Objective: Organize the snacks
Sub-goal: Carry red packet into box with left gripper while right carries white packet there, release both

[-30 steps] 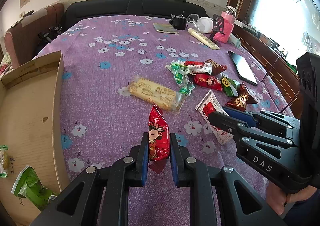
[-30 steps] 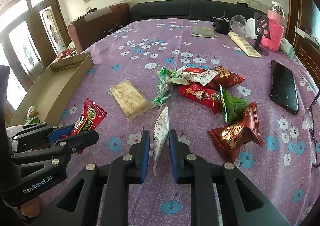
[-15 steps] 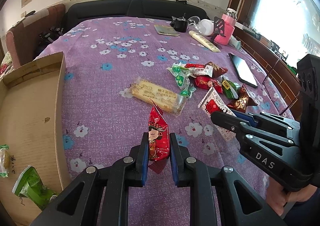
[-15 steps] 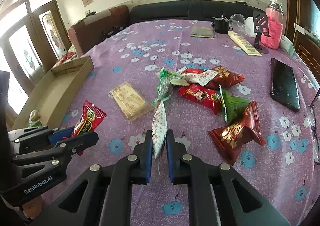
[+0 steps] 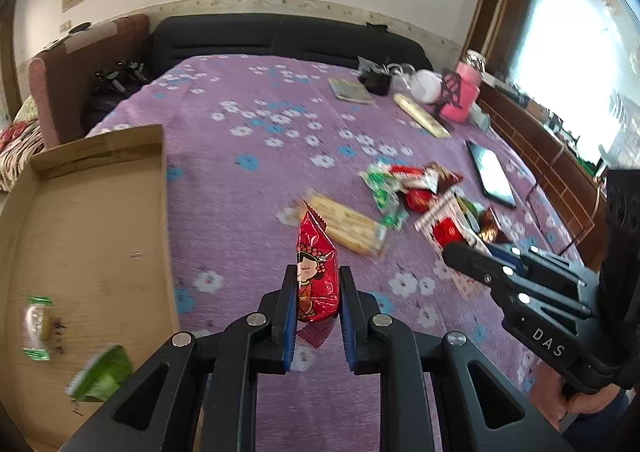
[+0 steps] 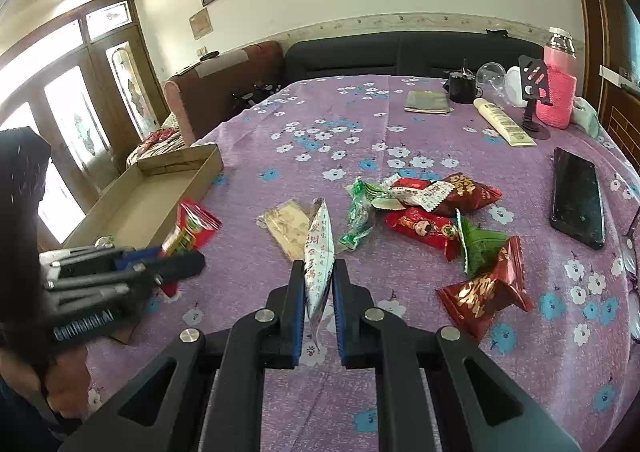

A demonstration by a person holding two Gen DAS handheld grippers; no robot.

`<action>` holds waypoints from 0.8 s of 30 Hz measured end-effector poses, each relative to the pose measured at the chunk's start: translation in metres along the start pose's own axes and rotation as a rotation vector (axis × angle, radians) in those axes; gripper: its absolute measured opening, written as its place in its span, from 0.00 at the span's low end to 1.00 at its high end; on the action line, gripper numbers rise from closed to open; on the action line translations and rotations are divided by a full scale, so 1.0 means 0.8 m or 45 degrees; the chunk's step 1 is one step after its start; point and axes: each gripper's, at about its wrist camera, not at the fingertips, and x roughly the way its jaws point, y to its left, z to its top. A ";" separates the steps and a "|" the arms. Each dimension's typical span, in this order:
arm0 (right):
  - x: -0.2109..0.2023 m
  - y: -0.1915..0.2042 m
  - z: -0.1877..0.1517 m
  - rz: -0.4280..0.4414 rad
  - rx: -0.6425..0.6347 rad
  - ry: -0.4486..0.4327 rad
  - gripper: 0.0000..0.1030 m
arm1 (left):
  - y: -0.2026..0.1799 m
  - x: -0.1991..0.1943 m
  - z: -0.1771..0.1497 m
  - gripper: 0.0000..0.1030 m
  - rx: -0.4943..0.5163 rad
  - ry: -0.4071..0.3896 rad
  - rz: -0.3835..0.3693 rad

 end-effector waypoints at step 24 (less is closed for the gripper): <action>0.035 0.146 0.058 0.299 -0.111 0.189 0.12 | 0.187 -0.090 0.024 0.18 -0.200 -0.113 0.260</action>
